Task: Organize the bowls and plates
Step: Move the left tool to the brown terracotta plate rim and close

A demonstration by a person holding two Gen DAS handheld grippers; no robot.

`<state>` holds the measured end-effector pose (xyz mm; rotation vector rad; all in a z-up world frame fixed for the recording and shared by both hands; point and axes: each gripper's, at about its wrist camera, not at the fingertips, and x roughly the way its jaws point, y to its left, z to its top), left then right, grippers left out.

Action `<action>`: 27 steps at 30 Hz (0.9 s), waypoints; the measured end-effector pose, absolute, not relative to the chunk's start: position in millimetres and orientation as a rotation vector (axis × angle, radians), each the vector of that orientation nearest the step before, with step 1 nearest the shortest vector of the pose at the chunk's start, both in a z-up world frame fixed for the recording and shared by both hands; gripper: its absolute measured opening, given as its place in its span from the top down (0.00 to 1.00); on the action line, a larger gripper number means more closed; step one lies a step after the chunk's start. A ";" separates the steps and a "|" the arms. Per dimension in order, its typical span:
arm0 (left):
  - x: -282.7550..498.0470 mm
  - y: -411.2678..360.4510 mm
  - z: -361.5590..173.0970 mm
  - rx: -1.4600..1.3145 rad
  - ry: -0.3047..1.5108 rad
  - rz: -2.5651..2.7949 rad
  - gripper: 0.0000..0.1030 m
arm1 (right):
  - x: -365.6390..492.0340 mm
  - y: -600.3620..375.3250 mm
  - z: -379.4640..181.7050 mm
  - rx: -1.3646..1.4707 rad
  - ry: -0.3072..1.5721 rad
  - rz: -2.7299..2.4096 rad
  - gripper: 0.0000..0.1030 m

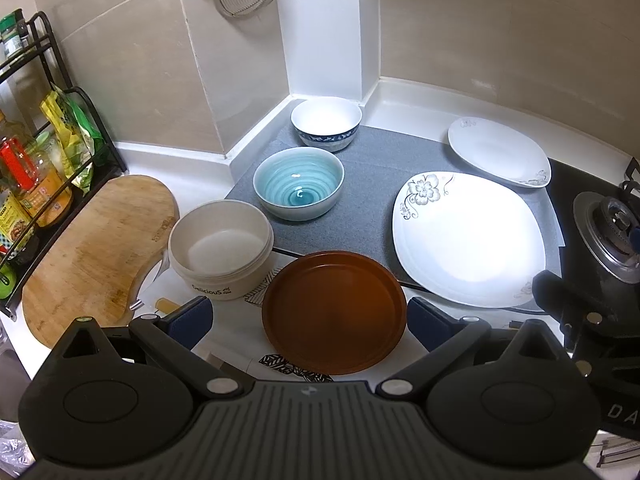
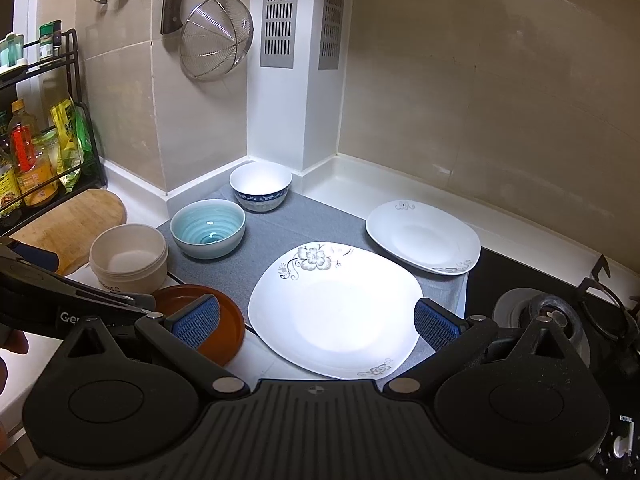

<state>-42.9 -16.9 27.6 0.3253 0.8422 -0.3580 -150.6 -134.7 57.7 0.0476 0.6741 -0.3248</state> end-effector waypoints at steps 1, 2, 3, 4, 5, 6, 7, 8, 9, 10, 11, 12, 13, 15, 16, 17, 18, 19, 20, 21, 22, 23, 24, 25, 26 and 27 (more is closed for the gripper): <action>-40.9 -16.2 27.1 0.322 0.844 -0.359 0.00 | -149.5 -134.8 57.5 0.049 0.675 -0.327 0.00; -39.2 -14.2 26.6 0.318 0.844 -0.361 0.00 | -148.3 -135.0 57.1 0.051 0.675 -0.328 0.00; -36.5 -12.8 26.1 0.314 0.846 -0.361 0.00 | -147.1 -135.4 56.6 0.053 0.676 -0.330 0.00; -33.0 -10.8 25.3 0.308 0.849 -0.360 0.00 | -145.8 -136.0 56.0 0.055 0.676 -0.330 0.00; -30.3 -8.8 24.3 0.304 0.853 -0.363 0.00 | -143.6 -136.7 55.2 0.061 0.678 -0.328 0.00; -25.0 -5.5 22.5 0.297 0.862 -0.367 0.00 | -141.2 -137.4 54.7 0.067 0.680 -0.324 0.00; -21.1 -2.5 20.9 0.290 0.870 -0.370 0.00 | -138.7 -137.9 53.8 0.076 0.683 -0.316 0.00; -15.6 1.9 18.0 0.276 0.886 -0.376 0.00 | -136.3 -138.2 53.0 0.083 0.686 -0.309 0.00; -11.5 5.4 15.1 0.263 0.901 -0.385 0.00 | -133.5 -139.0 51.3 0.093 0.691 -0.300 0.00; -5.6 10.6 10.4 0.240 0.926 -0.402 0.00 | -130.2 -139.9 48.4 0.107 0.702 -0.287 0.00; -0.3 15.6 5.7 0.215 0.951 -0.421 0.00 | -126.8 -140.4 44.6 0.124 0.717 -0.272 0.00; 5.9 21.6 -0.2 0.185 0.981 -0.443 0.00 | -123.0 -141.0 40.3 0.141 0.735 -0.258 0.00; 12.9 28.8 -7.5 0.143 1.014 -0.458 0.00 | -118.6 -141.7 34.2 0.164 0.760 -0.244 0.00; 24.8 42.8 -21.3 0.046 1.068 -0.449 0.00 | -109.6 -143.5 22.1 0.213 0.813 -0.222 0.00; 31.6 50.4 -28.4 -0.011 1.098 -0.433 0.00 | -106.8 -143.7 16.8 0.235 0.833 -0.215 0.00; 38.6 56.3 -35.6 -0.049 1.133 -0.418 0.00 | -102.9 -144.5 10.7 0.260 0.856 -0.208 0.00; 44.7 59.3 -40.4 -0.060 1.162 -0.411 0.00 | -99.7 -145.4 5.4 0.281 0.875 -0.203 0.00; 50.9 60.1 -45.5 -0.050 1.186 -0.403 0.00 | -96.0 -146.2 -0.7 0.305 0.895 -0.199 0.00; 54.1 58.2 -48.1 -0.030 1.193 -0.397 0.00 | -92.5 -147.1 -5.9 0.326 0.913 -0.198 0.00; 57.8 56.8 -50.8 -0.003 1.191 -0.396 0.00 | -89.3 -148.3 -10.9 0.347 0.931 -0.197 0.00; 60.8 55.5 -51.8 0.015 1.189 -0.401 0.00 | -86.1 -150.7 -16.9 0.378 0.951 -0.194 0.00; 64.3 53.4 -53.2 0.032 1.192 -0.411 0.00 | -83.2 -152.4 -21.7 0.404 0.968 -0.192 0.00; 68.2 51.9 -55.6 0.043 1.196 -0.423 0.00 | -79.5 -154.2 -27.9 0.438 0.988 -0.190 0.00; 71.5 49.3 -58.1 0.051 1.206 -0.436 0.00 | -77.0 -155.7 -33.0 0.463 1.002 -0.189 0.00; 75.4 46.7 -60.6 0.055 1.220 -0.450 0.00 | -74.1 -156.6 -37.9 0.488 1.018 -0.189 0.00; 78.6 44.2 -63.8 0.057 1.233 -0.461 0.00 | -71.1 -157.2 -43.0 0.512 1.035 -0.191 0.00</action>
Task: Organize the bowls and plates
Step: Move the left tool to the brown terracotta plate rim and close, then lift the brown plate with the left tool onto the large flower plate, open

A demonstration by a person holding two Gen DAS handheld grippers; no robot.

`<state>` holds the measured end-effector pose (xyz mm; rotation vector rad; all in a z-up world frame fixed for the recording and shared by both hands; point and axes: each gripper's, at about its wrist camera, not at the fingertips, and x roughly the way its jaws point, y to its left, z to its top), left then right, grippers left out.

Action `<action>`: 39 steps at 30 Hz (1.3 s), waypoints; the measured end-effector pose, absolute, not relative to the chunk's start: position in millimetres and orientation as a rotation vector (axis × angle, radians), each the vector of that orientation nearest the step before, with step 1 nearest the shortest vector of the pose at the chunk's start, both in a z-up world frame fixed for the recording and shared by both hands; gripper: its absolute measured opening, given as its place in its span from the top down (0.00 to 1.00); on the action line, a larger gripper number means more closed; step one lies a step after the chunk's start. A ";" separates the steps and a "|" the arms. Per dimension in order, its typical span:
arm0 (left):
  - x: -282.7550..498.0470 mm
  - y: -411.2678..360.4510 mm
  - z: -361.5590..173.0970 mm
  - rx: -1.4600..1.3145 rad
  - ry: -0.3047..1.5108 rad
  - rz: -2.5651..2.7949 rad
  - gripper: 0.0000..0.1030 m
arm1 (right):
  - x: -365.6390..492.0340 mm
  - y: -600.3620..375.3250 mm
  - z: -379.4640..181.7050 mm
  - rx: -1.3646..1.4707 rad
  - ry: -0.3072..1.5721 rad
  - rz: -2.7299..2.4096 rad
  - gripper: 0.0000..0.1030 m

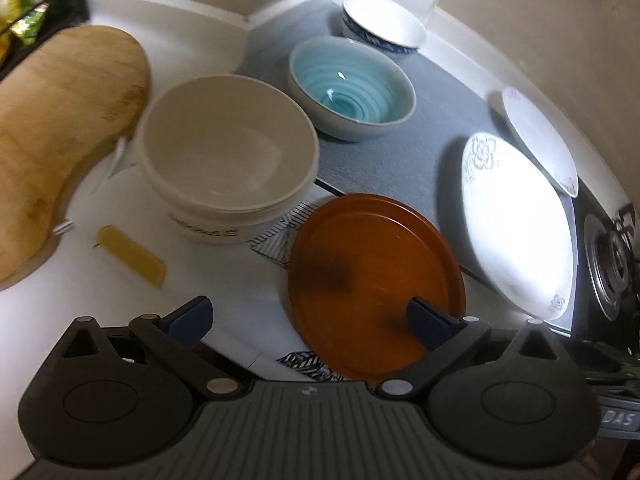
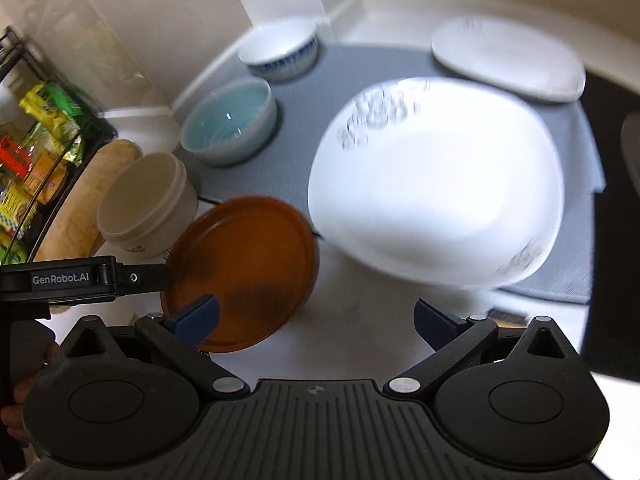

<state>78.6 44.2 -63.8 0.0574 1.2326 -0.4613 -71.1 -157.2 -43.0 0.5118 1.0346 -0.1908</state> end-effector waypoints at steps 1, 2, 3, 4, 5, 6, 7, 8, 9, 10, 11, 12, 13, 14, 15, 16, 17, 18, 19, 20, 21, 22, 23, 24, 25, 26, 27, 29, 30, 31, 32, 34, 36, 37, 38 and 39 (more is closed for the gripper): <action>81.8 41.8 -68.5 0.061 1.243 -0.469 0.00 | -68.9 -157.5 -47.3 0.529 1.046 -0.191 0.00; 84.1 39.7 -72.1 0.063 1.256 -0.476 0.00 | -66.4 -157.4 -51.1 0.546 1.059 -0.192 0.00; 85.7 38.2 -74.8 0.065 1.266 -0.484 0.00 | -63.7 -156.9 -54.0 0.559 1.069 -0.192 0.00; 86.4 37.0 -77.3 0.064 1.274 -0.492 0.00 | -60.4 -156.2 -57.3 0.570 1.080 -0.192 0.00; 88.5 36.6 -80.0 0.065 1.281 -0.495 0.00 | -58.1 -155.1 -59.6 0.576 1.088 -0.190 0.00; 90.4 35.6 -82.9 0.068 1.289 -0.498 0.00 | -55.9 -154.6 -61.3 0.579 1.094 -0.190 0.00; 92.0 34.8 -85.5 0.072 1.295 -0.503 0.00 | -53.3 -153.7 -63.0 0.579 1.099 -0.193 0.00; 93.4 34.0 -87.9 0.078 1.301 -0.508 0.00 | -50.7 -152.9 -64.4 0.578 1.104 -0.195 0.00; 94.8 32.8 -89.7 0.084 1.307 -0.511 0.00 | -48.2 -152.2 -65.4 0.577 1.108 -0.197 0.00; 95.8 32.0 -91.2 0.089 1.311 -0.516 0.00 | -45.5 -152.3 -66.9 0.576 1.113 -0.199 0.00; 96.2 31.3 -91.7 0.091 1.313 -0.521 0.01 | -43.2 -152.8 -68.2 0.575 1.117 -0.201 0.00; 97.4 30.8 -92.5 0.093 1.316 -0.524 0.01 | -41.0 -152.5 -69.5 0.571 1.122 -0.204 0.00; 98.8 30.3 -93.6 0.095 1.320 -0.523 0.01 | -39.1 -152.8 -71.5 0.567 1.127 -0.205 0.00; 100.1 29.9 -94.6 0.095 1.322 -0.520 0.01 | -37.0 -152.0 -73.0 0.563 1.133 -0.208 0.00; 102.3 28.7 -95.5 0.096 1.324 -0.520 0.01 | -34.9 -151.4 -75.1 0.557 1.138 -0.209 0.00; 102.3 26.1 -95.7 0.101 1.321 -0.526 0.03 | -32.1 -150.3 -77.3 0.553 1.144 -0.207 0.00; 102.0 25.7 -94.7 0.108 1.319 -0.535 0.04 | -30.3 -149.4 -78.4 0.550 1.149 -0.205 0.00; 100.5 25.8 -93.2 0.115 1.317 -0.543 0.06 | -28.7 -148.9 -79.4 0.550 1.152 -0.205 0.00; 100.9 25.1 -91.4 0.118 1.317 -0.548 0.09 | -27.5 -149.3 -80.1 0.548 1.151 -0.207 0.00; 101.7 24.9 -90.5 0.118 1.316 -0.556 0.13 | -25.9 -149.4 -80.4 0.547 1.149 -0.208 0.00; 102.4 23.7 -90.2 0.119 1.315 -0.564 0.16 | -25.9 -149.2 -80.1 0.545 1.143 -0.208 0.00; 103.4 23.9 -89.2 0.117 1.311 -0.573 0.21 | -24.9 -149.1 -80.3 0.545 1.137 -0.202 0.00; 104.0 24.4 -87.8 0.116 1.306 -0.585 0.28 | -23.6 -149.2 -80.6 0.545 1.133 -0.195 0.01; 104.1 25.5 -86.4 0.119 1.303 -0.594 0.32 | -23.4 -148.8 -80.5 0.543 1.129 -0.188 0.04; 104.2 26.7 -84.9 0.126 1.299 -0.602 0.40 | -22.0 -147.7 -79.7 0.534 1.119 -0.185 0.07; 104.0 28.0 -83.6 0.129 1.296 -0.610 0.53 | -21.3 -146.2 -78.7 0.522 1.110 -0.183 0.14; 104.6 29.9 -82.9 0.124 1.298 -0.621 0.60 | -21.1 -144.8 -77.5 0.505 1.102 -0.183 0.25; 106.3 35.5 -82.6 0.109 1.306 -0.614 0.73 | -21.6 -142.2 -75.5 0.465 1.086 -0.183 0.48; 107.0 37.9 -82.2 0.109 1.296 -0.612 0.76 | -22.5 -143.2 -75.0 0.443 1.084 -0.209 0.64; 106.4 40.2 -81.8 0.116 1.285 -0.610 0.80 | -22.9 -145.7 -76.3 0.436 1.084 -0.229 0.72; 106.8 43.4 -81.5 0.118 1.281 -0.611 0.83 | -24.1 -150.5 -77.8 0.444 1.086 -0.248 0.87; 106.4 47.9 -82.9 0.112 1.286 -0.628 0.88 | -28.4 -161.8 -79.7 0.495 1.092 -0.253 0.91; 105.3 52.2 -81.0 0.116 1.296 -0.651 0.88 | -32.6 -166.0 -79.7 0.531 1.104 -0.252 0.91; 104.2 53.8 -80.0 0.124 1.296 -0.658 0.88 | -34.1 -165.3 -78.9 0.534 1.110 -0.247 0.91; 102.5 55.7 -78.7 0.134 1.296 -0.666 0.88 | -36.0 -164.6 -77.7 0.538 1.114 -0.244 0.91; 99.6 56.7 -78.3 0.144 1.297 -0.675 0.88 | -37.6 -164.0 -76.3 0.543 1.117 -0.241 0.91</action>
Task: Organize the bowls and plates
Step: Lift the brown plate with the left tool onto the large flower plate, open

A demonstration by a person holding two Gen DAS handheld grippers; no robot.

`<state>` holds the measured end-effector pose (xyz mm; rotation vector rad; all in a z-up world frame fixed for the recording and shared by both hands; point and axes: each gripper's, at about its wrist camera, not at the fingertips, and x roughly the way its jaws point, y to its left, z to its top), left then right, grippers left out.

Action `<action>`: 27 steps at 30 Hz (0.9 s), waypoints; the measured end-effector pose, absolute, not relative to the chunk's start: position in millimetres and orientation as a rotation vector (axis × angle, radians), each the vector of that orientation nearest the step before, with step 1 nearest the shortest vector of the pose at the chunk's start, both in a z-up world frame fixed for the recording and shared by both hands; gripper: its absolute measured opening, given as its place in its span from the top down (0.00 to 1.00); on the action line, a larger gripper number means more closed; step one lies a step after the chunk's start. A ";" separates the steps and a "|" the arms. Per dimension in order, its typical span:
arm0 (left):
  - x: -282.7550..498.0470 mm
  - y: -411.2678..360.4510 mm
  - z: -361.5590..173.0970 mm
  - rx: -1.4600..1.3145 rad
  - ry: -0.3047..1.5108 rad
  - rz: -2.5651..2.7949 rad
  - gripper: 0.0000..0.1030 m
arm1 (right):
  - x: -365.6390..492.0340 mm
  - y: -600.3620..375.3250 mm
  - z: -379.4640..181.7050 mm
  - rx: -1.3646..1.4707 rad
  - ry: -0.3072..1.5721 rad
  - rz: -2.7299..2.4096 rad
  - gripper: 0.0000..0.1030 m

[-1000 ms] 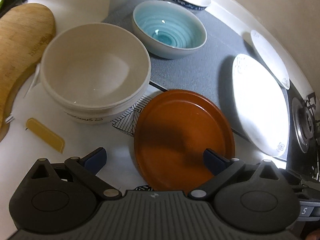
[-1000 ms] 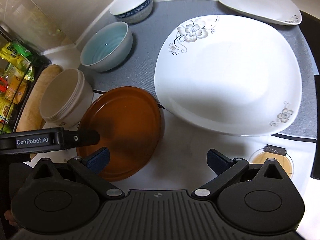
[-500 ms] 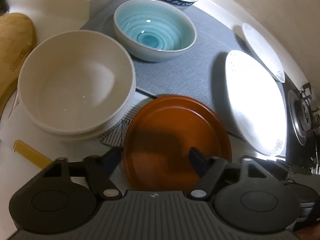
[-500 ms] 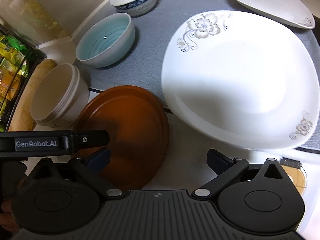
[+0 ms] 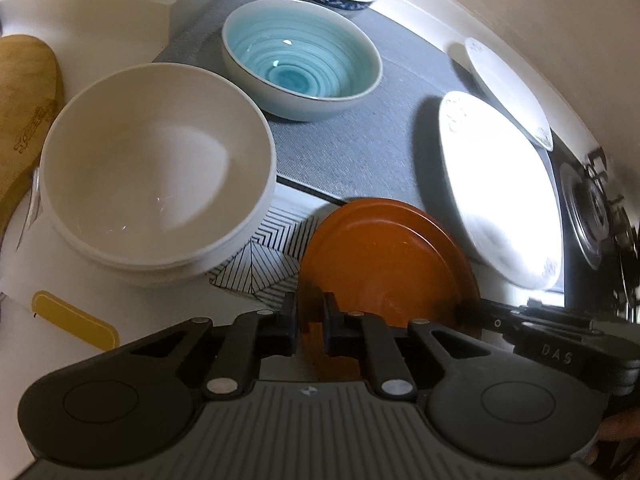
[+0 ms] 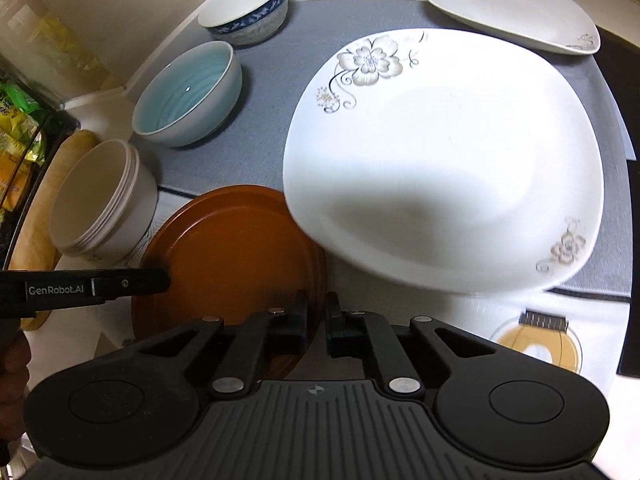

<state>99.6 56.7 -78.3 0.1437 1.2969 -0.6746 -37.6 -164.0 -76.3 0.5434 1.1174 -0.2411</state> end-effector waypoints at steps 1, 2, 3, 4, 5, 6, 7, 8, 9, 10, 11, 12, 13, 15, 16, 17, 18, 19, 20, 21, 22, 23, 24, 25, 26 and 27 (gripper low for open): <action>95.0 53.1 -78.7 0.150 1.298 -0.681 0.88 | -38.7 -163.0 -74.7 0.548 1.120 -0.239 0.91; 93.5 55.4 -76.6 0.159 1.299 -0.692 0.88 | -39.7 -162.4 -72.7 0.553 1.121 -0.236 0.91; 91.7 56.5 -74.6 0.165 1.299 -0.703 0.88 | -40.1 -161.8 -70.4 0.557 1.121 -0.231 0.91; 91.5 54.5 -74.2 0.169 1.296 -0.712 0.88 | -41.2 -161.4 -67.2 0.561 1.120 -0.224 0.91; 90.4 56.3 -70.6 0.176 1.291 -0.724 0.88 | -41.4 -160.7 -64.3 0.562 1.118 -0.219 0.91; 89.3 59.1 -65.9 0.184 1.284 -0.739 0.88 | -44.4 -159.6 -60.5 0.562 1.115 -0.213 0.91; 89.7 57.2 -62.8 0.189 1.278 -0.748 0.88 | -46.0 -158.4 -55.9 0.560 1.111 -0.207 0.91; 89.0 58.9 -58.3 0.198 1.269 -0.762 0.88 | -47.2 -158.3 -52.2 0.559 1.106 -0.204 0.91; 88.3 59.8 -54.4 0.206 1.259 -0.774 0.88 | -48.0 -157.2 -47.9 0.556 1.099 -0.201 0.91; 88.1 60.9 -51.0 0.210 1.252 -0.784 0.88 | -48.5 -155.1 -43.8 0.553 1.093 -0.199 0.91; 88.1 62.2 -46.7 0.216 1.244 -0.794 0.88 | -49.5 -154.4 -40.1 0.554 1.084 -0.199 0.92; 88.1 62.4 -43.2 0.224 1.237 -0.803 0.88 | -50.8 -153.7 -36.1 0.556 1.075 -0.200 0.92; 87.9 58.8 -39.9 0.230 1.227 -0.814 0.88 | -51.7 -153.2 -32.9 0.558 1.066 -0.202 0.92; 86.1 60.1 -32.4 0.237 1.212 -0.836 0.88 | -54.6 -152.6 -26.5 0.564 1.046 -0.209 0.93; 86.0 59.0 -29.4 0.239 1.203 -0.848 0.88 | -56.1 -151.9 -23.5 0.565 1.035 -0.215 0.93; 85.9 57.6 -27.5 0.240 1.193 -0.859 0.88 | -57.7 -151.4 -20.6 0.565 1.026 -0.224 0.93; 86.4 54.8 -25.4 0.241 1.185 -0.870 0.88 | -58.3 -151.8 -19.4 0.567 1.017 -0.234 0.93; 87.2 51.0 -22.9 0.241 1.176 -0.883 0.88 | -61.1 -152.7 -16.4 0.570 1.007 -0.248 0.93; 88.3 46.3 -21.4 0.243 1.166 -0.897 0.88 | -62.7 -154.2 -14.2 0.572 0.999 -0.261 0.93; 88.5 39.5 -21.4 0.242 1.159 -0.907 0.88 | -64.7 -155.8 -12.3 0.573 0.991 -0.273 0.93; 89.5 32.3 -21.7 0.237 1.156 -0.915 0.88 | -66.1 -159.2 -10.7 0.575 0.981 -0.288 0.93; 90.7 25.6 -21.5 0.232 1.154 -0.922 0.88 | -67.8 -163.0 -9.0 0.577 0.973 -0.299 0.93; 90.0 20.8 -21.0 0.228 1.151 -0.928 0.88 | -69.2 -167.8 -6.9 0.577 0.965 -0.312 0.93; 90.9 12.5 -21.0 0.223 1.149 -0.932 0.88 | -69.9 -173.1 -6.4 0.574 0.958 -0.322 0.93; 91.6 3.9 -21.3 0.219 1.146 -0.937 0.88 | -70.5 -178.2 -5.3 0.570 0.952 -0.332 0.93; 91.9 -4.4 -21.6 0.215 1.141 -0.945 0.88 | -70.2 -183.7 -4.6 0.565 0.946 -0.343 0.93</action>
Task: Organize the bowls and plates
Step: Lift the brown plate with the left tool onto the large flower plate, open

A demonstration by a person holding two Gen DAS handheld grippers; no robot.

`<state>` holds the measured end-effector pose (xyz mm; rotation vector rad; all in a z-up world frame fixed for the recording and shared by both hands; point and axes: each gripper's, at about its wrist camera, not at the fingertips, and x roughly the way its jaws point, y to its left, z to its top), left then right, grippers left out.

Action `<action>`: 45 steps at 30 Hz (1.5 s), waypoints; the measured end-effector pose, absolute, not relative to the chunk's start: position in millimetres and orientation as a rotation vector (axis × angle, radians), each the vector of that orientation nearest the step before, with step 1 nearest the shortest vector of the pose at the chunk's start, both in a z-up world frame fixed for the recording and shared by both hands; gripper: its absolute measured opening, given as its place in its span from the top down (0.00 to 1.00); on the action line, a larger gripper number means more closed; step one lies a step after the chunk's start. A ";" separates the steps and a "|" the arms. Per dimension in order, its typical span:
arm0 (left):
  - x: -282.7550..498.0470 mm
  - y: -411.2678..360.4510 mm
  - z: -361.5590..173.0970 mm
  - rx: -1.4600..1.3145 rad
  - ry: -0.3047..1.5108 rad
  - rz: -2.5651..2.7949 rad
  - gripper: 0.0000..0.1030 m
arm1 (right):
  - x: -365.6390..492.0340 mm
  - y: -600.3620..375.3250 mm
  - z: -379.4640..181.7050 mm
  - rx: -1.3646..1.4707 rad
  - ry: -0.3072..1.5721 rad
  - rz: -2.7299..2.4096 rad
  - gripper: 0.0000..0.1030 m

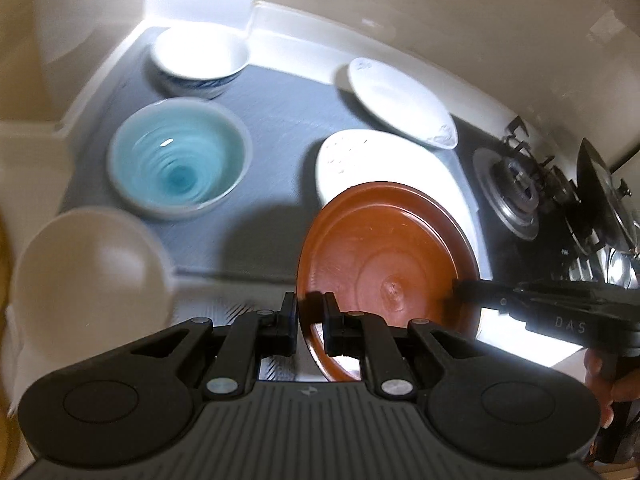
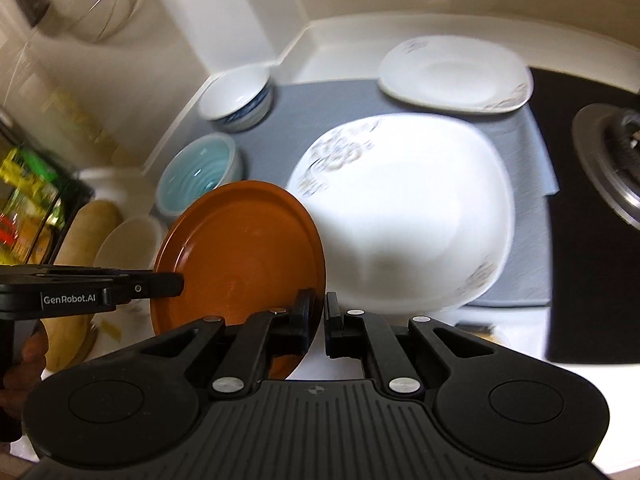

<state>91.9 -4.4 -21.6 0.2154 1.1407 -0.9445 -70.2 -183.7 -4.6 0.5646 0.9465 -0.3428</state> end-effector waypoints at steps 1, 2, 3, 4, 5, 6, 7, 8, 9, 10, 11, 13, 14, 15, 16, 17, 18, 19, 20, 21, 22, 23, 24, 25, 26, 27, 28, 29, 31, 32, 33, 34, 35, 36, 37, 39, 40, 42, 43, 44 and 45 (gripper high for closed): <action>91.8 -12.6 -22.0 0.212 1.135 -0.950 0.88 | -71.9 -191.8 -5.2 0.557 0.939 -0.354 0.93; 92.5 -22.3 -23.4 0.208 1.135 -0.951 0.88 | -72.4 -199.6 -5.9 0.555 0.934 -0.363 0.93; 93.7 -29.8 -24.8 0.203 1.135 -0.950 0.88 | -71.7 -208.1 -7.9 0.554 0.930 -0.372 0.93; 94.4 -39.1 -26.4 0.200 1.135 -0.947 0.88 | -70.9 -216.1 -10.0 0.553 0.929 -0.379 0.93; 95.3 -47.8 -28.4 0.195 1.140 -0.943 0.88 | -70.4 -224.6 -12.9 0.550 0.929 -0.384 0.93; 96.6 -55.7 -30.1 0.188 1.146 -0.942 0.88 | -68.9 -233.7 -16.2 0.549 0.931 -0.390 0.93; 97.6 -65.2 -31.4 0.187 1.145 -0.945 0.88 | -67.5 -240.7 -19.6 0.547 0.933 -0.397 0.93; 98.8 -73.5 -33.6 0.193 1.144 -0.945 0.88 | -69.5 -249.2 -22.6 0.546 0.934 -0.404 0.93; 100.7 -83.1 -37.1 0.202 1.148 -0.943 0.88 | -68.2 -258.0 -26.5 0.550 0.935 -0.409 0.93; 100.7 -93.2 -41.2 0.211 1.150 -0.942 0.88 | -69.5 -264.2 -29.8 0.554 0.937 -0.413 0.93; 102.6 -101.2 -45.2 0.221 1.154 -0.940 0.88 | -68.3 -271.4 -33.2 0.555 0.939 -0.416 0.93; 106.3 -112.8 -52.7 0.232 1.167 -0.936 0.88 | -66.5 -283.4 -39.0 0.555 0.944 -0.420 0.93; 107.9 -118.6 -56.1 0.237 1.171 -0.933 0.88 | -65.2 -289.2 -42.2 0.558 0.946 -0.422 0.93; 109.8 -124.4 -59.1 0.243 1.176 -0.929 0.88 | -64.7 -293.2 -44.4 0.558 0.948 -0.423 0.93; 111.4 -129.1 -62.2 0.249 1.180 -0.927 0.88 | -62.9 -298.0 -47.4 0.558 0.952 -0.423 0.93; 113.0 -134.0 -65.2 0.257 1.182 -0.923 0.88 | -60.8 -302.0 -50.2 0.557 0.956 -0.423 0.93; 114.2 -137.0 -67.7 0.263 1.187 -0.920 0.88 | -58.9 -305.5 -53.1 0.556 0.959 -0.422 0.93; 115.7 -139.9 -70.8 0.271 1.194 -0.914 0.88 | -57.7 -308.4 -55.5 0.556 0.964 -0.420 0.93; 116.8 -142.4 -73.6 0.279 1.198 -0.911 0.88 | -56.1 -310.9 -58.0 0.557 0.969 -0.417 0.93; 117.6 -144.6 -76.4 0.286 1.204 -0.906 0.88 | -54.9 -312.8 -60.3 0.558 0.973 -0.413 0.93; 118.6 -145.9 -78.4 0.290 1.210 -0.902 0.88 | -54.0 -314.2 -62.7 0.558 0.977 -0.409 0.93; 119.7 -147.4 -81.2 0.294 1.219 -0.897 0.88 | -53.0 -315.2 -65.1 0.559 0.981 -0.404 0.93; 120.4 -148.6 -83.8 0.298 1.227 -0.893 0.88 | -51.3 -316.4 -67.2 0.559 0.986 -0.401 0.93; 120.0 -149.4 -85.1 0.304 1.231 -0.891 0.88 | -50.0 -317.3 -69.7 0.559 0.992 -0.399 0.93; 120.3 -149.8 -86.2 0.308 1.229 -0.889 0.88 | -49.1 -317.6 -71.5 0.560 0.997 -0.397 0.93; 120.5 -149.5 -86.1 0.312 1.224 -0.889 0.88 | -48.6 -317.9 -72.9 0.565 1.002 -0.396 0.93; 120.8 -149.9 -86.2 0.317 1.220 -0.888 0.88 | -48.2 -319.1 -74.6 0.570 1.005 -0.397 0.93; 120.2 -150.7 -86.2 0.322 1.214 -0.883 0.88 | -47.9 -319.8 -75.6 0.577 1.008 -0.396 0.93; 119.1 -151.5 -83.8 0.334 1.188 -0.864 0.84 | -47.4 -321.0 -75.7 0.587 1.012 -0.393 0.92; 119.1 -150.9 -81.6 0.334 1.179 -0.864 0.73 | -46.8 -321.0 -75.0 0.586 1.016 -0.392 0.89; 120.8 -148.5 -78.5 0.318 1.182 -0.873 0.65 | -46.7 -321.0 -73.9 0.580 1.018 -0.393 0.82; 121.2 -147.5 -75.0 0.298 1.182 -0.881 0.51 | -47.5 -319.9 -71.2 0.569 1.015 -0.390 0.76; 121.9 -145.0 -71.5 0.280 1.174 -0.887 0.43 | -48.7 -318.8 -67.9 0.558 1.005 -0.389 0.64; 121.9 -141.8 -67.5 0.270 1.161 -0.891 0.40 | -50.5 -317.9 -63.2 0.548 0.990 -0.391 0.54; 121.3 -139.8 -64.1 0.272 1.146 -0.882 0.27 | -51.7 -317.8 -58.6 0.539 0.973 -0.394 0.50; 119.8 -136.7 -59.6 0.287 1.096 -0.842 0.17 | -55.5 -316.4 -49.8 0.504 0.942 -0.413 0.40; 119.8 -135.2 -58.7 0.294 1.080 -0.830 0.17 | -57.8 -315.8 -45.7 0.476 0.924 -0.436 0.39; 122.2 -132.0 -59.9 0.289 1.087 -0.822 0.17 | -61.7 -316.8 -42.3 0.438 0.896 -0.471 0.37; 123.7 -131.6 -62.7 0.286 1.097 -0.810 0.17 | -62.9 -319.3 -43.5 0.431 0.898 -0.481 0.37; 125.0 -131.6 -66.5 0.290 1.107 -0.793 0.17 | -63.4 -322.1 -46.6 0.437 0.909 -0.488 0.37; 126.0 -132.0 -70.7 0.294 1.118 -0.780 0.17 | -64.5 -324.9 -50.3 0.453 0.919 -0.492 0.39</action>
